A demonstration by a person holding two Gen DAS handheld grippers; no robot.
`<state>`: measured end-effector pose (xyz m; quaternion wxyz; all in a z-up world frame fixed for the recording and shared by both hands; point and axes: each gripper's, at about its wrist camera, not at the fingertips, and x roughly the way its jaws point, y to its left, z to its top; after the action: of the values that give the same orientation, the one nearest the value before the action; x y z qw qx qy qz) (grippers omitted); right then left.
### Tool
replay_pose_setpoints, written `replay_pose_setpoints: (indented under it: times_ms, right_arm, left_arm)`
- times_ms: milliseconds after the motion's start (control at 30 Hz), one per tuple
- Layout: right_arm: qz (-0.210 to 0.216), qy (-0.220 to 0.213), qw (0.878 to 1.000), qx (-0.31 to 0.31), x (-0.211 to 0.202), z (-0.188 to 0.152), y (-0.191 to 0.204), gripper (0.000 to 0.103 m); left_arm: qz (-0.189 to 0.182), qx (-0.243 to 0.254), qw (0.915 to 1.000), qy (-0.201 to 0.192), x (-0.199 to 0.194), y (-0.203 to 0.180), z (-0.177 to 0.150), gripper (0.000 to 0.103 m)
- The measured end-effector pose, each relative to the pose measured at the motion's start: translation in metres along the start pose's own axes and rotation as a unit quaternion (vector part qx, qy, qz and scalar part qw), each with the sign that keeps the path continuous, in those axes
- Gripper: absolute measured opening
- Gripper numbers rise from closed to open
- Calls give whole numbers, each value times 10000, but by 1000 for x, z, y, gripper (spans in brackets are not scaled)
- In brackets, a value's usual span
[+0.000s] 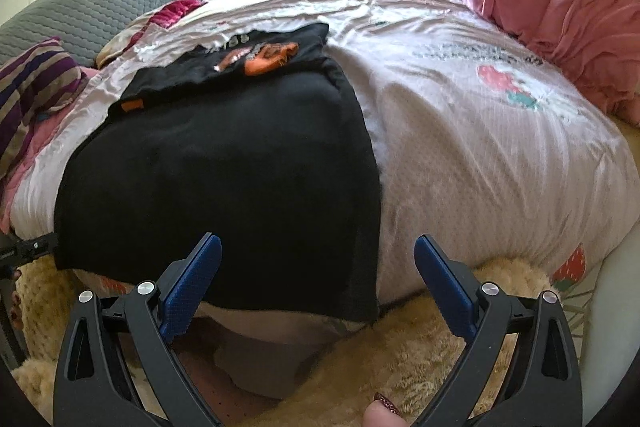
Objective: Fold small clothes
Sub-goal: 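Move both tools to the hem of the black sweatshirt, then grasp the sweatshirt hem with the left tool while the right tool grasps it too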
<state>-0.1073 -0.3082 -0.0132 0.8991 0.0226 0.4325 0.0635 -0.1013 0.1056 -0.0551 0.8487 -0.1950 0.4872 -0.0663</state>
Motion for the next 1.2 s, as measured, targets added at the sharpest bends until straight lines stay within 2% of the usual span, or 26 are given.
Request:
replay_pose_setpoints:
  times_ms: [333,400,467,633,833,900,967,1100,1200]
  right_arm:
    - [373,347,9983,266,14,-12,-24,95]
    - [453,449,9977,249,19,-14,-25,81]
    - [457,510,9974,238,23,-16,-26,78]
    - [507,530,9968,314,29,-15,-30,60]
    - [563,630,9961,235,32,-17,-32,29]
    - [554,602,9965,175,29,-18,-32,14]
    - [691,525,9960,192,23,-19,-34,10]
    - [1030,137,9943,251,-3,-14,-38,9]
    - [1278,-131,9912,322,-19,-7,-42,9]
  left_arm:
    - [61,39,9997,243,22,-3,-4,60]
    - [73,71,9996,264,24,-5,-4,60]
    - [95,75,9996,272,25,-6,-3,60]
    - [111,34,9996,265,25,-5,-2,60]
    - [88,-35,9996,280,26,-3,0,60]
    - [83,-45,9995,290,26,-3,1,60]
    - [94,-71,9995,292,26,-2,2,54]
    - [69,-158,9994,307,26,1,3,50]
    - [28,-272,9991,319,23,7,4,42]
